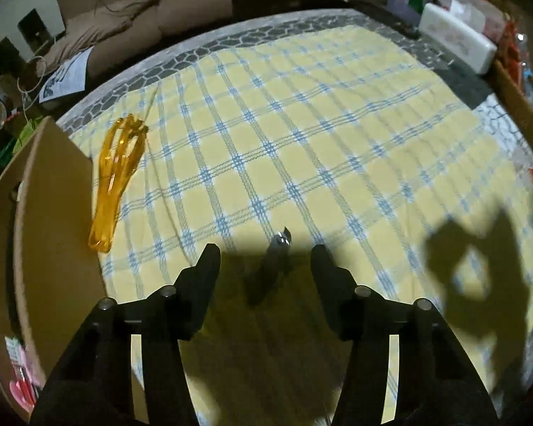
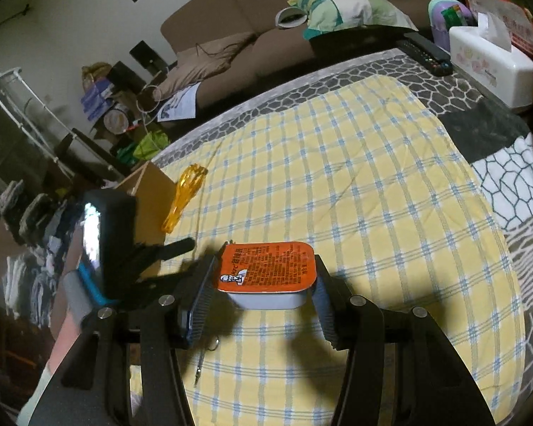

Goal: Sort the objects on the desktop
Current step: 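Lift the orange tin with the right tool while the left tool grasps the metal nail clipper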

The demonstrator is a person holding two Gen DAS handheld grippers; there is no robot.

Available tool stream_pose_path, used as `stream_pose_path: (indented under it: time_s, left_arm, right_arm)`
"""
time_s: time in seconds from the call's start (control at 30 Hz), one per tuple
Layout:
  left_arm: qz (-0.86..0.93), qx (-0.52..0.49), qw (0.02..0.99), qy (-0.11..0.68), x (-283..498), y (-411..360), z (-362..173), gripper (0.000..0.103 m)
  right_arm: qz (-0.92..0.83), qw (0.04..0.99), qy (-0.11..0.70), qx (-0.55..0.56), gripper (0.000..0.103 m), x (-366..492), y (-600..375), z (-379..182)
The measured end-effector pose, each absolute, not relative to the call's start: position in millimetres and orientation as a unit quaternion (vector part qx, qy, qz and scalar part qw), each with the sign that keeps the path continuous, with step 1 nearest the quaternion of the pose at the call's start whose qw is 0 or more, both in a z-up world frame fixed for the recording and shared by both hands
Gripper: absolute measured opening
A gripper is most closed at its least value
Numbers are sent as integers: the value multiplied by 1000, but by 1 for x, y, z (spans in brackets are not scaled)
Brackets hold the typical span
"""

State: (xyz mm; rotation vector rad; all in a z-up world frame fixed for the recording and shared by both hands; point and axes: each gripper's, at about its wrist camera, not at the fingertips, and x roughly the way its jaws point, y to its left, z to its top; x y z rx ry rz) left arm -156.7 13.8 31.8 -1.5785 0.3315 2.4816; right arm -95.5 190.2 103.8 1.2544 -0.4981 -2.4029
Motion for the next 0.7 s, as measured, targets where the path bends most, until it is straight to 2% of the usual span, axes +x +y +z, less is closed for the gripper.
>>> stream_pose_path:
  time_s: [0.27,0.3,0.4,0.57,0.7]
  left_arm:
    - [831,-542,97,77,-159,5,14,47]
    - [832,-541,102,69,-159,3,13,41]
    - [835,-538,105,52,-158,-3,16,12]
    - [834,-538,117,-25,-153,-21,28,12]
    - [844,-514,139,-68,-137,-36,61,12]
  right_arm:
    - [-852,195,-198,443,53,-100,201,102]
    - [-852,196,-197,444,53,-100,200,102]
    - [-851,199,-195,445,53,-99,198,102]
    - [-851,206,-194,443,53,-97,192,105]
    - [-850,220,-192,438,53,-95,181,113]
